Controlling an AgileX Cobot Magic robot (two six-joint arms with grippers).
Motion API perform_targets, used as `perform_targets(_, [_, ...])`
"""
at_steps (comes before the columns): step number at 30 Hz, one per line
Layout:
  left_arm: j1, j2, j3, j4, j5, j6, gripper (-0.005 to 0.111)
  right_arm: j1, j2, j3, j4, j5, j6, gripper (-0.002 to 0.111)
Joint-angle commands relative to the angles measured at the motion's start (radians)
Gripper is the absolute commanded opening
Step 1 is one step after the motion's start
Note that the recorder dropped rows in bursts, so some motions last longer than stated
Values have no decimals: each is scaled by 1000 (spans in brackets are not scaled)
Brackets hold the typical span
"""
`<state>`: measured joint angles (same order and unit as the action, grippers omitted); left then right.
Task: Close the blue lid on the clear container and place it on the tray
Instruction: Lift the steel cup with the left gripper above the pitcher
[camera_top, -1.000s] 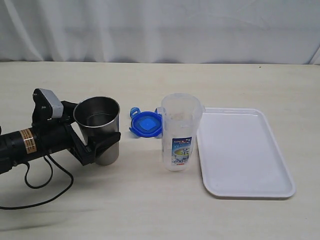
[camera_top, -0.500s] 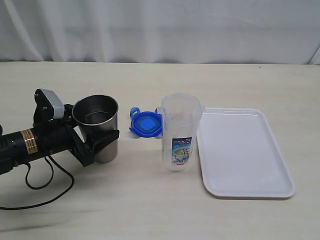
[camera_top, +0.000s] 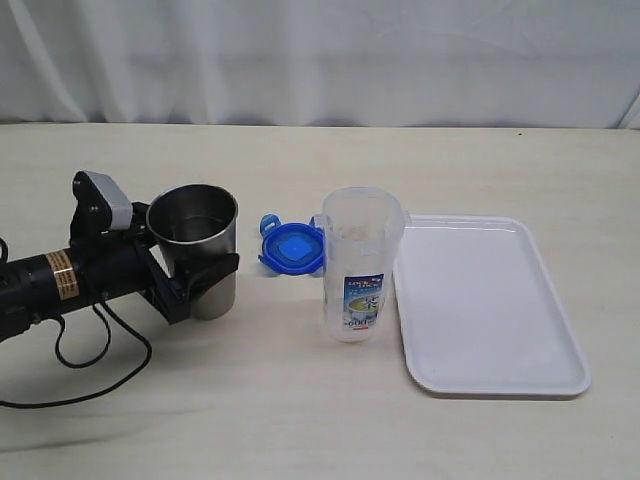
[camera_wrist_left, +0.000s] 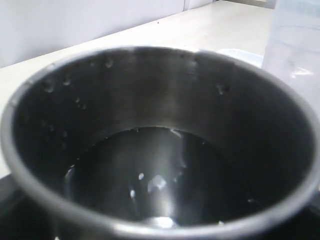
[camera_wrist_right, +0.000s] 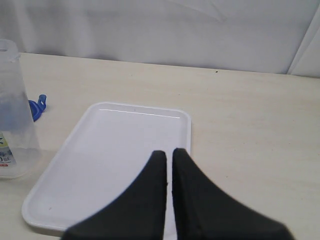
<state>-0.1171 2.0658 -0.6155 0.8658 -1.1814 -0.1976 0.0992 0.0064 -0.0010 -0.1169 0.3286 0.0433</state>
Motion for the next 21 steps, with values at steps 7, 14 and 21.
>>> perform_targets(7, [-1, -4, -113, -2, -40, -90, 0, -4, -6, 1, 1, -9, -6, 4])
perform_targets(14, [-1, -4, -200, -2, -40, -215, 0, -4, -6, 1, 1, -9, -6, 4])
perform_targets(21, [-1, -11, -311, -2, -40, -311, 0, -4, -6, 1, 1, -9, -6, 4])
